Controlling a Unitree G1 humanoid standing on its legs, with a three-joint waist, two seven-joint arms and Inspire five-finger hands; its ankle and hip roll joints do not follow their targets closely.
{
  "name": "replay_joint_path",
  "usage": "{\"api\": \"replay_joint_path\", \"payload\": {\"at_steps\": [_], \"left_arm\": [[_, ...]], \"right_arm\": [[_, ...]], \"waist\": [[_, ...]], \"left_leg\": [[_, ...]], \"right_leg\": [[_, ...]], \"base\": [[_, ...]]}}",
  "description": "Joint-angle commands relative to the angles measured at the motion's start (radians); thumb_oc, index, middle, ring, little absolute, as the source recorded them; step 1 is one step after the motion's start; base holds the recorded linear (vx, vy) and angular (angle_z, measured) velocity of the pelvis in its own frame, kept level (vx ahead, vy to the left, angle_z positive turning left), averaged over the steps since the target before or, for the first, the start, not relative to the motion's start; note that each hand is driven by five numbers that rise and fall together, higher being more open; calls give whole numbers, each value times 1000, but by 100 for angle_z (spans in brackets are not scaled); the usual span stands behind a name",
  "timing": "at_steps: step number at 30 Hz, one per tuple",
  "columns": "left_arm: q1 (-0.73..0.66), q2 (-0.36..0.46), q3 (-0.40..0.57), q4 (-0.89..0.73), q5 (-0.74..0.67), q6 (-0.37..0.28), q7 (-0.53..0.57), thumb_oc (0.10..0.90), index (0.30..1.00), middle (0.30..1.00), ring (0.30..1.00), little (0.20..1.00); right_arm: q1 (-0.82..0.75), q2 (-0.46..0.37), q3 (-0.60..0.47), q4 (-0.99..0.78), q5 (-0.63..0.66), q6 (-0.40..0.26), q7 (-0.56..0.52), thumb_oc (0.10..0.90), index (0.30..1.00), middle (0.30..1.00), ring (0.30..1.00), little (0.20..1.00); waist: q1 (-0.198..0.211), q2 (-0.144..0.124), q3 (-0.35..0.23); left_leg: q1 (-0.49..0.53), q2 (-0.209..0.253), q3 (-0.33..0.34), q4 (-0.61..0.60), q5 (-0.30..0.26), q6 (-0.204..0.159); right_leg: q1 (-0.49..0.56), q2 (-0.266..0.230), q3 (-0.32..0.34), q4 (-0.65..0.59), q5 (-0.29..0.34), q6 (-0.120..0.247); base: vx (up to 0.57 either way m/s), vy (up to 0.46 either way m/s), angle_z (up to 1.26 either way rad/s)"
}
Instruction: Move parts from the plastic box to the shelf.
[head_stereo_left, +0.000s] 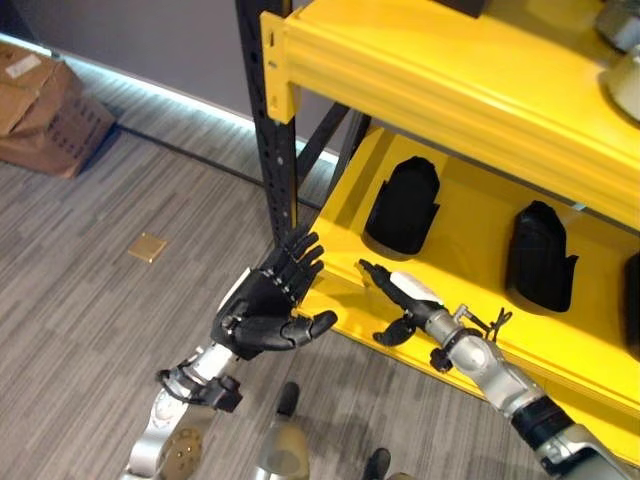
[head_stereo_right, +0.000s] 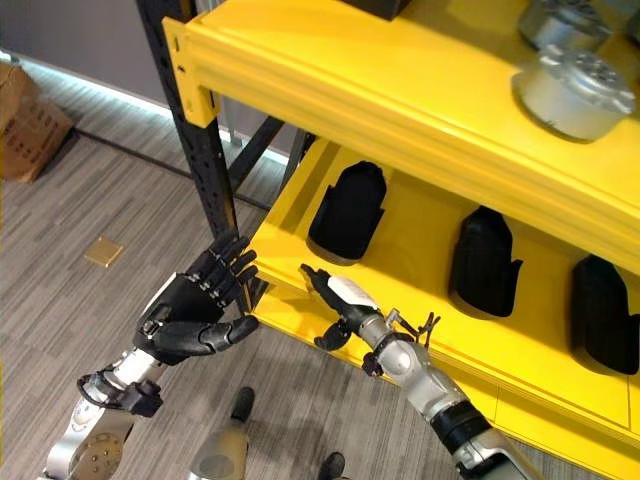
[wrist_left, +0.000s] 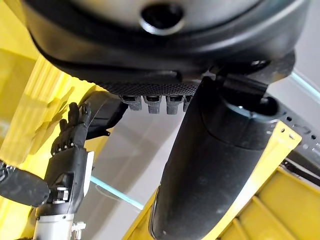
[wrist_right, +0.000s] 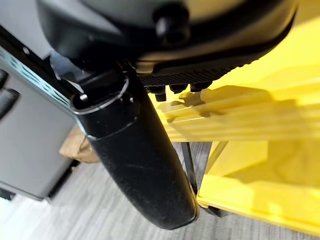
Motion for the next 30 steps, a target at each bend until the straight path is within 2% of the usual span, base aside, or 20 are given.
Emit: {"api": "replay_joint_path", "payload": {"at_steps": [1, 7, 14, 30], "left_arm": [[-50, 15, 37, -119, -14, -63, -69, 900, 1000, 1000, 1000, 1000], [-74, 25, 28, -104, -16, -48, -85, 900, 1000, 1000, 1000, 1000], [-100, 26, 18, -100, 0, -24, -97, 900, 1000, 1000, 1000, 1000], [-134, 18, 21, -89, 18, 14, -101, 900, 1000, 1000, 1000, 1000]], "right_arm": [[-118, -9, 39, -30, -2, -37, -60, 900, 1000, 1000, 1000, 1000], [-168, -7, 74, 36, -27, -22, -87, 900, 1000, 1000, 1000, 1000], [-220, 6, 89, 107, 0, 32, -84, 900, 1000, 1000, 1000, 1000], [-265, 24, 62, 235, 89, 67, -58, 900, 1000, 1000, 1000, 1000]], "waist": [[-5, 18, -51], [10, 15, -37], [20, 11, -29], [30, 10, -21]], "left_leg": [[39, -38, 74, 91, -192, 92], [19, -39, 66, 93, -183, 92], [9, -40, 67, 94, -180, 90], [-1, -37, 63, 106, -179, 86]], "right_leg": [[-83, 26, -6, 101, 0, -41], [-88, 26, -13, 103, 2, -42], [-90, 22, -17, 99, 9, -39], [-90, 18, -20, 105, 11, -39]], "base": [[-12, -9, 9], [-11, -8, 6], [1, -3, 2], [0, 0, 0]]}}
